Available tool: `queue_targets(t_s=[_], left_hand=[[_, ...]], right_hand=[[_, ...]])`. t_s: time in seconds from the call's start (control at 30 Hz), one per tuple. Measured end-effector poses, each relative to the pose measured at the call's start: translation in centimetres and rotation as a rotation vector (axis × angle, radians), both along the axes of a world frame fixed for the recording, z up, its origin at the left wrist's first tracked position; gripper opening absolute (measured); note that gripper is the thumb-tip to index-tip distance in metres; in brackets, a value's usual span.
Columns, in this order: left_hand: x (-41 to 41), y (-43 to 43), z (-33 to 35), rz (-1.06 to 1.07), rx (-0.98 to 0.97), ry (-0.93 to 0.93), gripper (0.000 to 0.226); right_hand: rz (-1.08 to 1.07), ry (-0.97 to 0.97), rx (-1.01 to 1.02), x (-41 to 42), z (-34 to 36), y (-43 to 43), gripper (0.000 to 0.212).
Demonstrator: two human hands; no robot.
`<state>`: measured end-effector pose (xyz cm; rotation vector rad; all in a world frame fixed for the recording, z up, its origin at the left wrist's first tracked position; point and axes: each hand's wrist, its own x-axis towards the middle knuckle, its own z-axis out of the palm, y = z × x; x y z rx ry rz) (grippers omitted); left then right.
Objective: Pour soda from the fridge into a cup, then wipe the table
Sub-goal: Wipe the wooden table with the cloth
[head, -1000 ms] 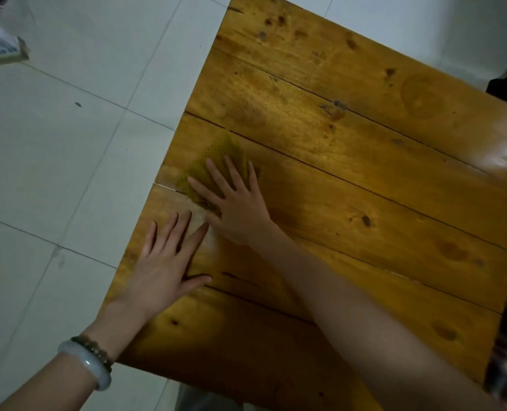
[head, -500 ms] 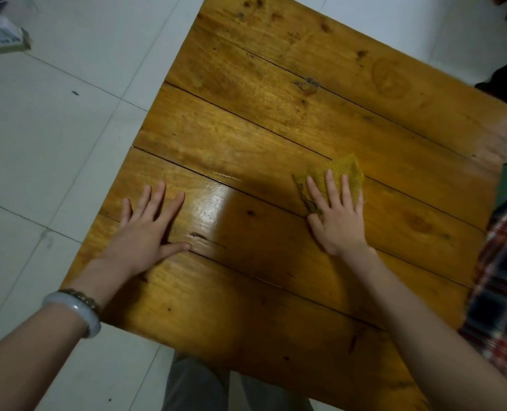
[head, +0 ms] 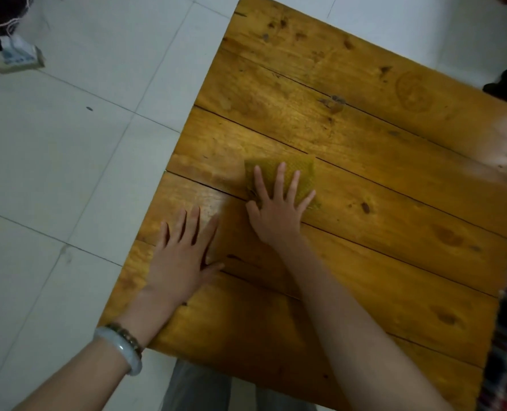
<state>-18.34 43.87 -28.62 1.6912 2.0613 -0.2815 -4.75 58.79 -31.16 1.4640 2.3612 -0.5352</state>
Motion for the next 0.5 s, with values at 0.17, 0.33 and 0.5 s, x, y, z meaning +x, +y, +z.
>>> queue_targets(t_s=[0.17,0.33,0.5], left_hand=[[-1.4,-2.0,0.0,-0.024,0.029,-0.033,0.068],[-3.1,-4.0,-0.4,-0.183,0.101,-0.057,0.056],[-3.3,-4.1,-0.5,-0.205,0.032,-0.037,0.072]], right_hand=[[0.090,0.035,0.041,-8.0,-0.5,1.5,0.064],[0.343,0.057,0.042,-7.9,-0.2,-0.2,0.061],[0.485,0.064,0.026,0.2,-0.1,-5.0,0.061]])
